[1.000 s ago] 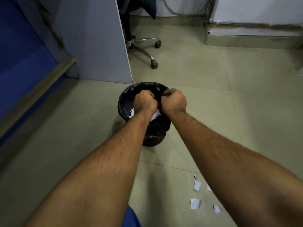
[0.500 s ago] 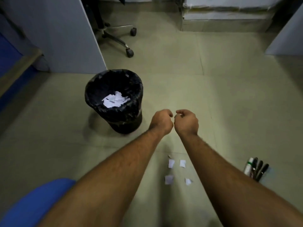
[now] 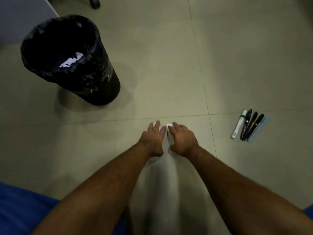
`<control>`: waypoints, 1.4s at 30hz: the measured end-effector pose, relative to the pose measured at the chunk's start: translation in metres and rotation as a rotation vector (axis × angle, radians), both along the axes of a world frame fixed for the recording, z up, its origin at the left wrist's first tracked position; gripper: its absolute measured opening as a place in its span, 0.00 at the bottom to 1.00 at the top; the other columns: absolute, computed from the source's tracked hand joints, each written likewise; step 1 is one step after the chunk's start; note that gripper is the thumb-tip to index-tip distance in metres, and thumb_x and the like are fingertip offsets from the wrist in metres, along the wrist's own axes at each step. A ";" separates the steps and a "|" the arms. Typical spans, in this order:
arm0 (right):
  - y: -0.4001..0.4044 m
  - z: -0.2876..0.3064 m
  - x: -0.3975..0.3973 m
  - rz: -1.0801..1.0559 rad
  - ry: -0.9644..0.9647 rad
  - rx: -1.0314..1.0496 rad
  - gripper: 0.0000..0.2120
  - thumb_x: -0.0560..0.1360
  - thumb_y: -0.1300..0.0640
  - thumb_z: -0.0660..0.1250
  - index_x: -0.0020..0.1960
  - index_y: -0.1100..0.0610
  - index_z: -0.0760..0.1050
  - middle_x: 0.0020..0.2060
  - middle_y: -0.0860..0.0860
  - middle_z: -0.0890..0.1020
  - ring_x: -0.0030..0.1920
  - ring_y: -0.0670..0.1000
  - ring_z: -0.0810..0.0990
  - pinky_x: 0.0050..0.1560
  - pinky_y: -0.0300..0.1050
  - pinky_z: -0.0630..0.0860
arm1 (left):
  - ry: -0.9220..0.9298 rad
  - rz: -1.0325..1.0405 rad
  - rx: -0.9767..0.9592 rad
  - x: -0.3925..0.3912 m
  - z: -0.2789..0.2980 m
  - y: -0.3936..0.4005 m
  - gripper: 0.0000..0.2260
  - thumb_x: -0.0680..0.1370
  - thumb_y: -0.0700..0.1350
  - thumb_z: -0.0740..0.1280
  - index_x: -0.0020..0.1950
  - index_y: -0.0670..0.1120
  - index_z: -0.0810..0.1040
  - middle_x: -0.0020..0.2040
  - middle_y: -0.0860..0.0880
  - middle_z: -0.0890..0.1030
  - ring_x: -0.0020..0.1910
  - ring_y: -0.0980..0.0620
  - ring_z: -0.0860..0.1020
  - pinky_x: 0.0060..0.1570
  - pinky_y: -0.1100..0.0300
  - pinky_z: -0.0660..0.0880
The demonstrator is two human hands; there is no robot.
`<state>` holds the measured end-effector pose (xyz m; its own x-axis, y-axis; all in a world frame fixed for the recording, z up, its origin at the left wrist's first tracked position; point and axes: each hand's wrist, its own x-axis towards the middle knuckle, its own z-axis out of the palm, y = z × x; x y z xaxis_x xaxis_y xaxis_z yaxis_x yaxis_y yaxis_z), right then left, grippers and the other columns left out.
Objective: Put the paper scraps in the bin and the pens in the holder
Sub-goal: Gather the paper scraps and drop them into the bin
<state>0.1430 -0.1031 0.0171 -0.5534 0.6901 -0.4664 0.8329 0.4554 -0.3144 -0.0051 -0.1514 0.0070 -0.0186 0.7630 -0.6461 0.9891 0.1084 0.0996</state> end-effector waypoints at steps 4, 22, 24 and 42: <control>-0.013 -0.012 0.007 0.036 -0.036 0.027 0.40 0.72 0.49 0.69 0.79 0.52 0.54 0.79 0.55 0.53 0.78 0.59 0.54 0.74 0.54 0.60 | 0.069 -0.095 0.057 0.002 -0.002 -0.014 0.37 0.78 0.45 0.65 0.80 0.47 0.46 0.81 0.42 0.45 0.79 0.38 0.48 0.70 0.44 0.66; -0.004 -0.019 0.013 -0.399 0.360 -0.035 0.20 0.73 0.58 0.67 0.65 0.52 0.76 0.56 0.55 0.79 0.57 0.57 0.77 0.53 0.44 0.72 | -0.191 0.074 0.310 0.015 -0.003 -0.015 0.21 0.72 0.43 0.68 0.65 0.42 0.73 0.58 0.43 0.75 0.54 0.42 0.74 0.53 0.53 0.74; -0.003 -0.017 0.020 -0.262 0.314 0.029 0.24 0.73 0.53 0.67 0.69 0.49 0.72 0.57 0.54 0.77 0.57 0.57 0.75 0.52 0.47 0.73 | -0.208 -0.036 0.324 0.014 -0.001 -0.020 0.28 0.74 0.45 0.66 0.74 0.44 0.66 0.61 0.42 0.73 0.55 0.41 0.73 0.53 0.50 0.75; 0.002 -0.025 0.006 -0.223 0.153 -0.002 0.27 0.74 0.49 0.68 0.72 0.49 0.68 0.56 0.58 0.75 0.53 0.61 0.79 0.51 0.51 0.78 | -0.061 -0.030 0.244 0.027 0.011 -0.009 0.08 0.77 0.39 0.64 0.53 0.42 0.79 0.53 0.42 0.78 0.52 0.42 0.77 0.47 0.53 0.73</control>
<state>0.1491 -0.1010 -0.0078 -0.4515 0.8024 -0.3903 0.8555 0.2651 -0.4448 0.0216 -0.1607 0.0176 0.0399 0.8962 -0.4418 0.9828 0.0446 0.1792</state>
